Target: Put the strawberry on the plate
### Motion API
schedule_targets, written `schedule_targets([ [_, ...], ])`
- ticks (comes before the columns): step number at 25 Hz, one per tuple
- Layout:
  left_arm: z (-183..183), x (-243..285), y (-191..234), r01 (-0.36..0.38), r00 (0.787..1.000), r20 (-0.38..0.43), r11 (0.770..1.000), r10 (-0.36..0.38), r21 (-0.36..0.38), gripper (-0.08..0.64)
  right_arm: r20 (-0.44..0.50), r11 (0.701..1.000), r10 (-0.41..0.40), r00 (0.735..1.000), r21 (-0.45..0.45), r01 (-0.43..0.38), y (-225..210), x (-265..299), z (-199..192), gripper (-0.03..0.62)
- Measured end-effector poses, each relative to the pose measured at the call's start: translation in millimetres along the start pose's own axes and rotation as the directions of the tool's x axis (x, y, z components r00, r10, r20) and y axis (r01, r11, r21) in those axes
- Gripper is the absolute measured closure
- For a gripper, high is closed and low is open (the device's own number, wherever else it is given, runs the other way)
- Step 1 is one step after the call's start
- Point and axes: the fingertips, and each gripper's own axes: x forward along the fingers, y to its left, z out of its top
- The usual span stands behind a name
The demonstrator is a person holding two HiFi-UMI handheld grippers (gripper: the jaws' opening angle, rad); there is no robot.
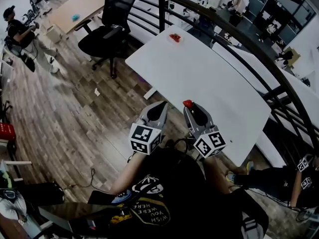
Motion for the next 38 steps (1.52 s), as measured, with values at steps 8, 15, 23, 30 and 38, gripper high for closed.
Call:
schedule_targets([
  [8,-9,29,4,-0.009,0.999,-0.051,1.0,0.009,0.003,0.56,-0.048,0.999,0.027,0.998,0.031,-0.025,-18,15,-7,0.474],
  [15,10,51,28,0.01,0.999,-0.046,1.0,-0.009,0.018,0.56,-0.08,0.999,0.003,0.997,0.034,-0.001,-30,43,-6,0.474],
  [23,23,63,84,0.045,0.998,-0.053,0.999,-0.046,-0.011,0.56,-0.082,1.0,-0.009,0.997,-0.011,0.008,-28,103,-2,0.474],
  [30,27,71,117,0.117,0.992,-0.04,0.992,-0.119,-0.047,0.56,-0.076,0.999,-0.048,0.996,-0.015,0.047,-20,137,-14,0.474],
  [38,14,103,144,0.093,0.99,-0.1,0.994,-0.099,-0.056,0.56,-0.106,0.999,-0.045,0.993,0.006,0.046,-42,172,-21,0.474],
])
